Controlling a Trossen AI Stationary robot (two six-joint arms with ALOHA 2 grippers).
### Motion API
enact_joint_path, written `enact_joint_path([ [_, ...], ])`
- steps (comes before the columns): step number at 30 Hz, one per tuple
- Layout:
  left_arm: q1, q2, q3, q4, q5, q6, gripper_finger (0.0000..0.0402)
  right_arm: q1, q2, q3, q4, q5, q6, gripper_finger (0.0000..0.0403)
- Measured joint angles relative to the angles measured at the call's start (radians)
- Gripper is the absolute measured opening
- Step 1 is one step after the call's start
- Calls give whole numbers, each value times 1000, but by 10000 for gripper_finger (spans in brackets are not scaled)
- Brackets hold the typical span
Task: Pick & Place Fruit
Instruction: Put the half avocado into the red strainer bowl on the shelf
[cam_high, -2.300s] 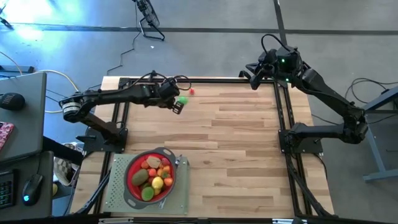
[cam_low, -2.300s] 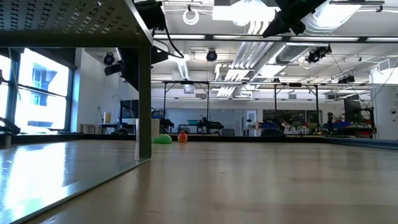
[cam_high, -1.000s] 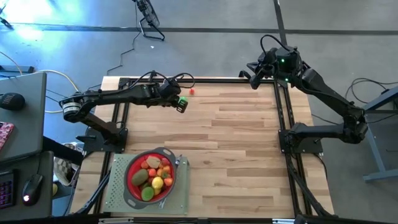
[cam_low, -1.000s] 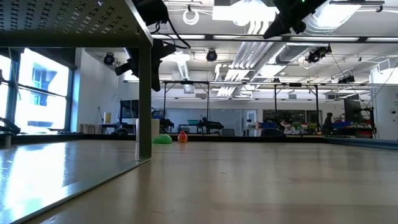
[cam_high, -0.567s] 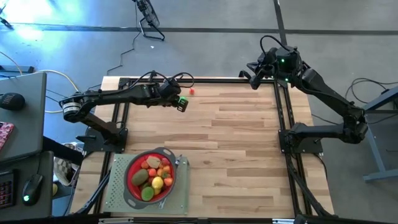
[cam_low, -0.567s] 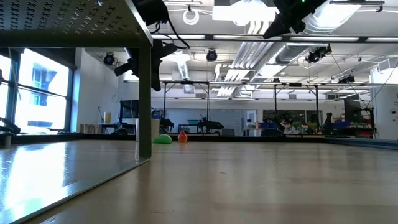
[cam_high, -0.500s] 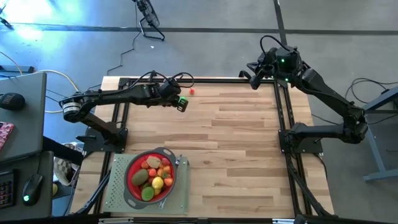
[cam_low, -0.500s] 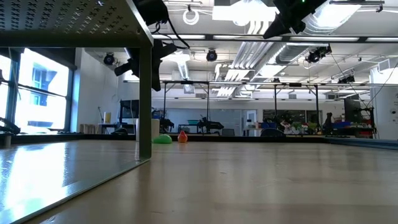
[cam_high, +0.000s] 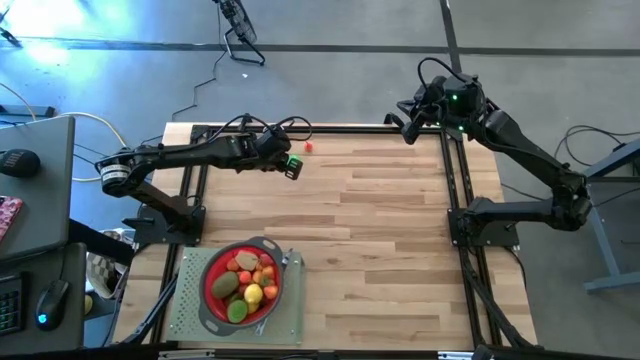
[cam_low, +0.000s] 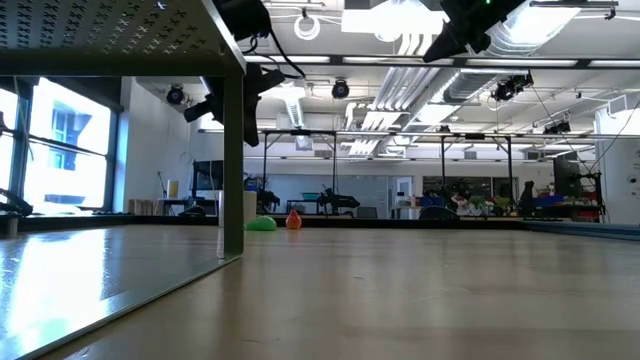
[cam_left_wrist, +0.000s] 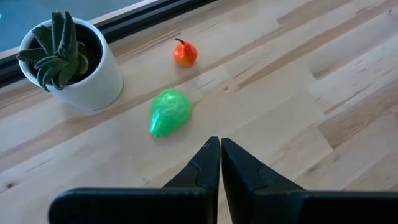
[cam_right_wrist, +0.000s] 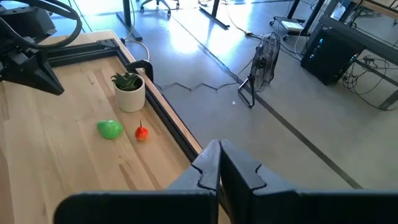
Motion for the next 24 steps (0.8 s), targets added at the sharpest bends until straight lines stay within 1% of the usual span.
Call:
enact_joint_path([
  [24, 0, 0, 0, 1, 0, 0, 12, 0, 0, 0, 0, 0, -19, 3],
])
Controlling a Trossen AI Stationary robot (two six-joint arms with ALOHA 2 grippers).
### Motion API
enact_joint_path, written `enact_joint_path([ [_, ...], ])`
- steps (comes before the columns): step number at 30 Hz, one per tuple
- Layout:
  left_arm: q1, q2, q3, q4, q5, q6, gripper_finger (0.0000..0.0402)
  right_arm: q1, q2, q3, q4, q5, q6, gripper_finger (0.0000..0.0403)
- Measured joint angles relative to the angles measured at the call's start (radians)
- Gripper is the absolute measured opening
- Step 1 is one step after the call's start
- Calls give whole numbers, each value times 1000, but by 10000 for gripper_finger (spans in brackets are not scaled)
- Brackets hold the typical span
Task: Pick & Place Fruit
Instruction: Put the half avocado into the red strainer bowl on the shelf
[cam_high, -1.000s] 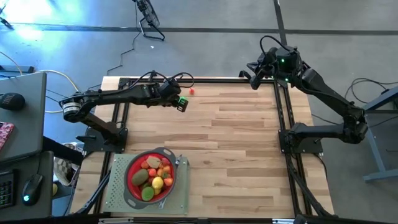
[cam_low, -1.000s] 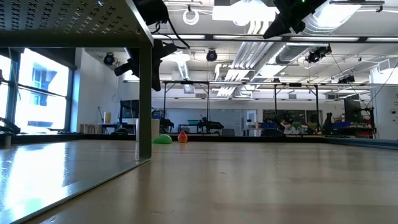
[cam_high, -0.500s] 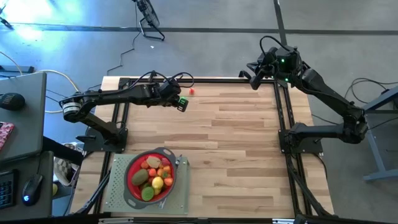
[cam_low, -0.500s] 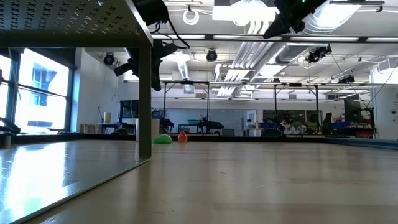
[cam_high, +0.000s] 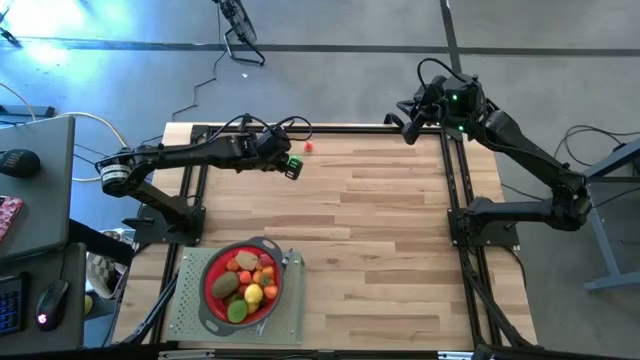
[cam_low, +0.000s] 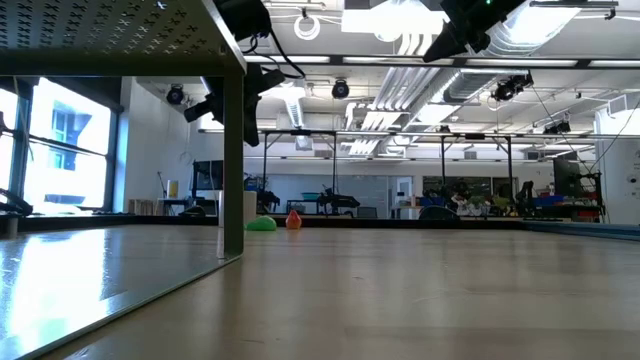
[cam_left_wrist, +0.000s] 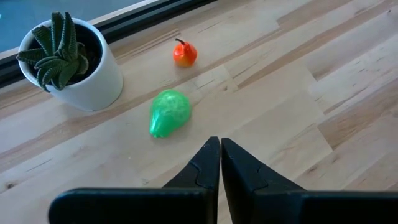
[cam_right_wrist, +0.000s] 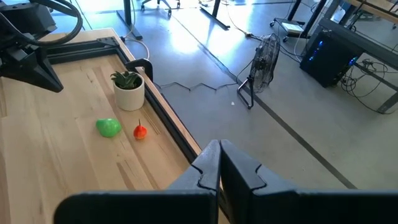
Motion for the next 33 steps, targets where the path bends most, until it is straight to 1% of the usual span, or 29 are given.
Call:
enact_joint_path([
  [3, 0, 0, 0, 0, 0, 24, 15, 0, 0, 0, 0, 0, 0, 3],
  [6, 0, 0, 0, 0, 1, 26, 34, 0, 0, 0, 0, 0, -7, 3],
  [8, 0, 0, 0, 0, 1, 24, 55, 0, 0, 0, 0, 0, -7, 3],
  [18, 0, 0, 0, 0, 3, 22, 195, 0, 0, 0, 0, 0, -8, 3],
  [21, 0, 0, 0, 0, 32, 20, 228, 0, 0, 0, 0, 0, -8, 3],
  [27, 0, 0, 0, -1, 71, 20, 279, 0, 0, 0, 0, 0, -8, 3],
  [33, 0, 0, 0, -1, 71, 28, 309, 0, 0, 0, 0, 0, -8, 3],
])
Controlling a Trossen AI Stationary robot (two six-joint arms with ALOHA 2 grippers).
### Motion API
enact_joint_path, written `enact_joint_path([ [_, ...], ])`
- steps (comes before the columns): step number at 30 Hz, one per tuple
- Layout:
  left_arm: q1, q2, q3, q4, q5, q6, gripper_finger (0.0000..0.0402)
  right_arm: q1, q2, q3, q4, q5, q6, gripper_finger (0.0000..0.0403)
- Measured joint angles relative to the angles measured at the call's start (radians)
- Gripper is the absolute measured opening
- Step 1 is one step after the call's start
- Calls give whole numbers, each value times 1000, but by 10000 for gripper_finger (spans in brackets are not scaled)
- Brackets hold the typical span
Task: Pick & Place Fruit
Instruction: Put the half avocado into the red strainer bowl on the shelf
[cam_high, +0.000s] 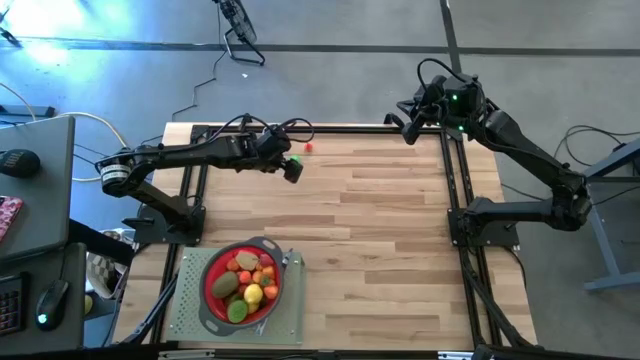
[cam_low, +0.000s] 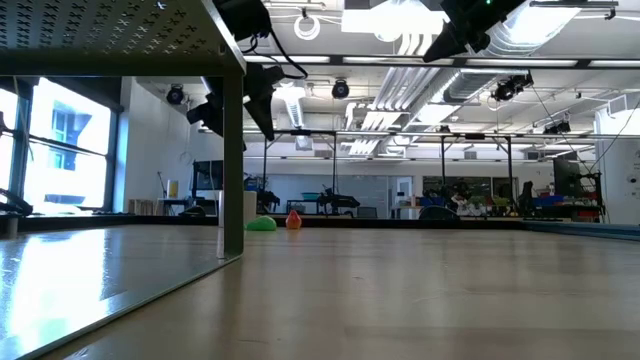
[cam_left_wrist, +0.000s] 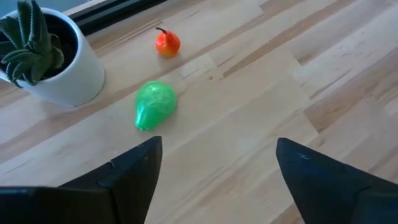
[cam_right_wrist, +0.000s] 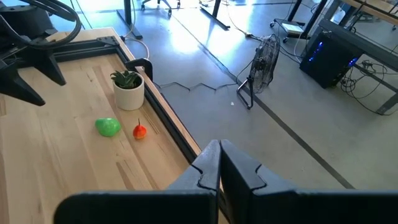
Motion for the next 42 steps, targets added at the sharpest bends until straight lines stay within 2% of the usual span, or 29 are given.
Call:
enact_joint_path([
  [5, 0, 0, 0, 5, 0, 41, 313, 0, 0, 0, 0, 0, 0, 3],
  [13, 0, 0, 0, 110, -1, -29, 313, 0, 0, 0, 0, 0, 0, 3],
  [22, -1, 19, -1, 117, -2, -70, 313, 0, 0, 0, 0, 0, 0, 3],
  [32, -20, 133, -1, 127, -13, -156, 313, 0, 0, 0, 0, 2, 0, 3],
  [42, -20, 255, -1, 143, -109, -239, 313, 0, 0, 0, 0, 3, 0, 3],
])
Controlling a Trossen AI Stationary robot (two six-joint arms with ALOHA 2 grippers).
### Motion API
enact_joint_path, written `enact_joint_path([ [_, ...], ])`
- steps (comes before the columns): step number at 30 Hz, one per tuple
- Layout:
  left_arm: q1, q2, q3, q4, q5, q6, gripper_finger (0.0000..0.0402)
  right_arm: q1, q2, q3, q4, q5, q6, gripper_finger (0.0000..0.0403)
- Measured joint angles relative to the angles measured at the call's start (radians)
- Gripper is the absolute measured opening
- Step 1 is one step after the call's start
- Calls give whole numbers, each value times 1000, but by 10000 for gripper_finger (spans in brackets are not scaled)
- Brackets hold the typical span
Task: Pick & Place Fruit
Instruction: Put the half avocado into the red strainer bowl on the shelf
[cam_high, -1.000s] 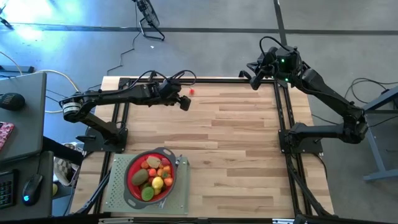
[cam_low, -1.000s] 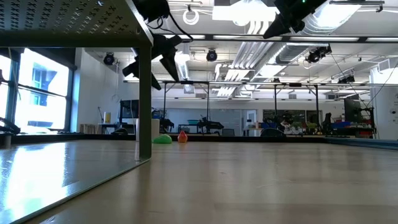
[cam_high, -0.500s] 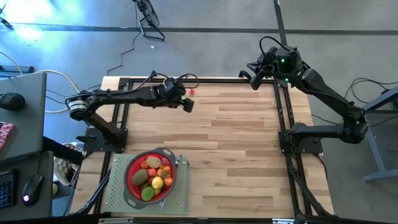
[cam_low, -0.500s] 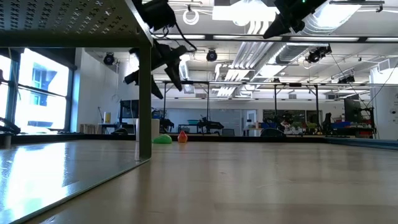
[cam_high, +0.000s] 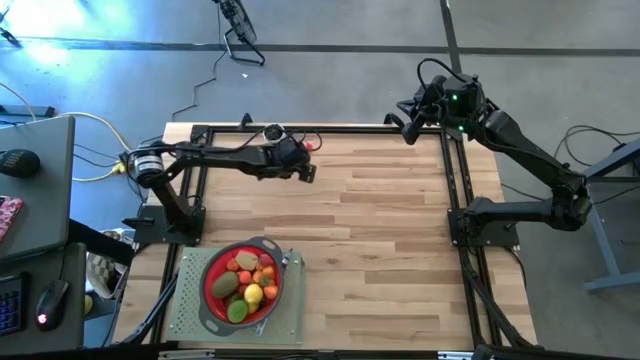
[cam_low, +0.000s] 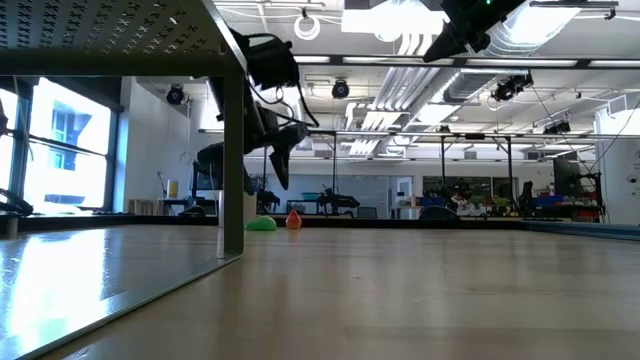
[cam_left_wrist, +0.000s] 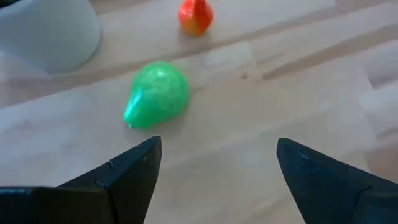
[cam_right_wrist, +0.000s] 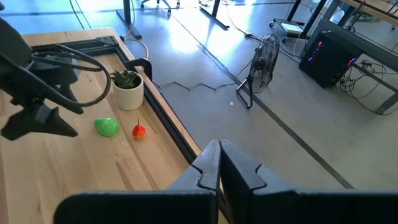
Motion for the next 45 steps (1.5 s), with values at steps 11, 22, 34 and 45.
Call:
enact_joint_path([
  [11, 1, 74, 0, 28, -95, 7, 313, 0, 0, 0, 0, 1, 0, 3],
  [22, 4, 84, 0, 44, -130, 12, 313, 0, 0, 0, 0, 1, 0, 3],
  [34, 8, 84, 1, 82, -125, 1, 313, 0, 0, 0, 0, 1, 0, 3],
  [45, 8, 84, 1, 99, -129, 1, 313, 0, 29, 0, -5, -2, 0, 3],
])
